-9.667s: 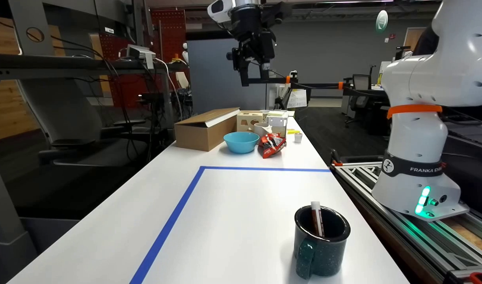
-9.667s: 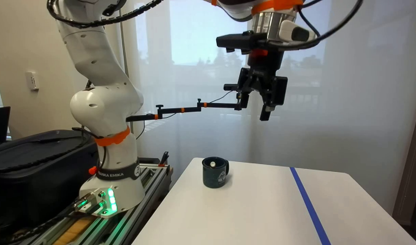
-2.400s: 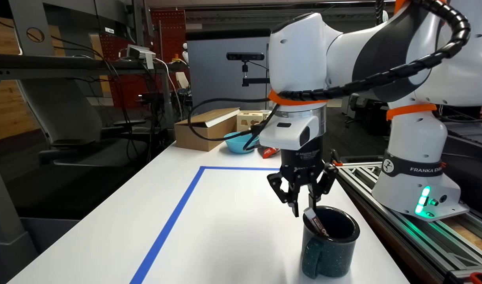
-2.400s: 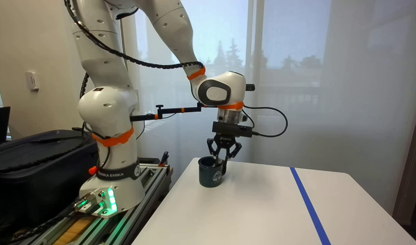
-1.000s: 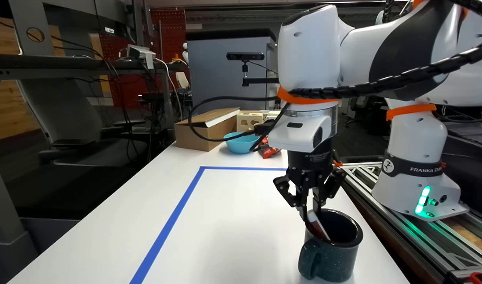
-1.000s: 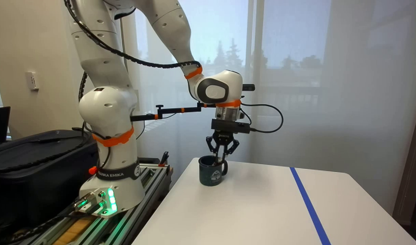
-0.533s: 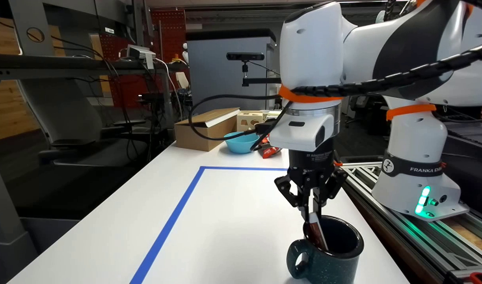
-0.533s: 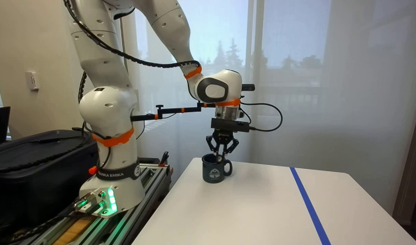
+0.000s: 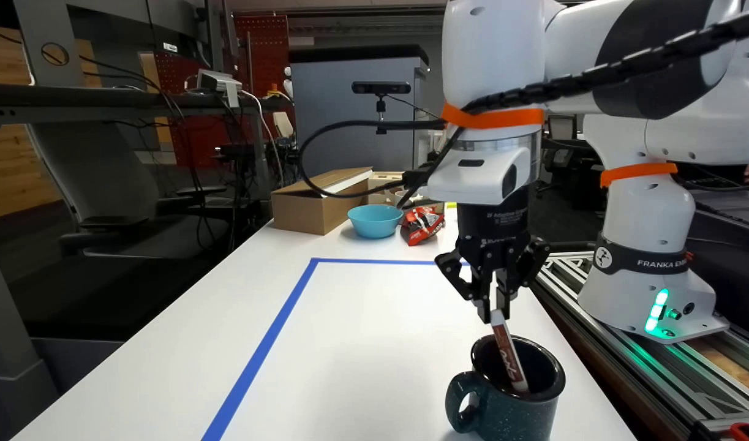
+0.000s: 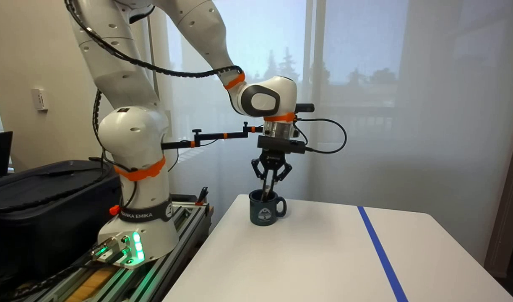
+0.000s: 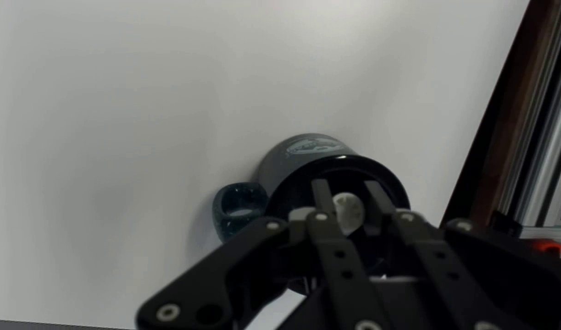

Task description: Remove the marker from the cup

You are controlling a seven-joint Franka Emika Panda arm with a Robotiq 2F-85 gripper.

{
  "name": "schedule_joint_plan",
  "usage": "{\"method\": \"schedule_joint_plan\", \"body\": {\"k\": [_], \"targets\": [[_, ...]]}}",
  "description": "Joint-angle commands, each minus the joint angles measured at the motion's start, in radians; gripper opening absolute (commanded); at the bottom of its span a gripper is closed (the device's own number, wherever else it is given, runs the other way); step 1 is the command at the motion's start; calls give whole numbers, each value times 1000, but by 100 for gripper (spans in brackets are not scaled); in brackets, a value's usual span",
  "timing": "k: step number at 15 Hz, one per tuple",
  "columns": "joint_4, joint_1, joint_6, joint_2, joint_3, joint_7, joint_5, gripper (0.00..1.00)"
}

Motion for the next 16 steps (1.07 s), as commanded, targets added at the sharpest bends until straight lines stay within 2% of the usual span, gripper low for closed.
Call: {"method": "schedule_joint_plan", "body": {"k": [1,6,9,12,16], "targets": [[-19,18,-145,-173,-33,-7,24,6],[-15,-33,-228,-331,-130,7,-6,6],[1,-81,-179,-344,-184,26,-20,6],[-2,-121,-42,-292,-217,60,-15,6],[-13,-134,250,-135,-227,141,-4,6]]}}
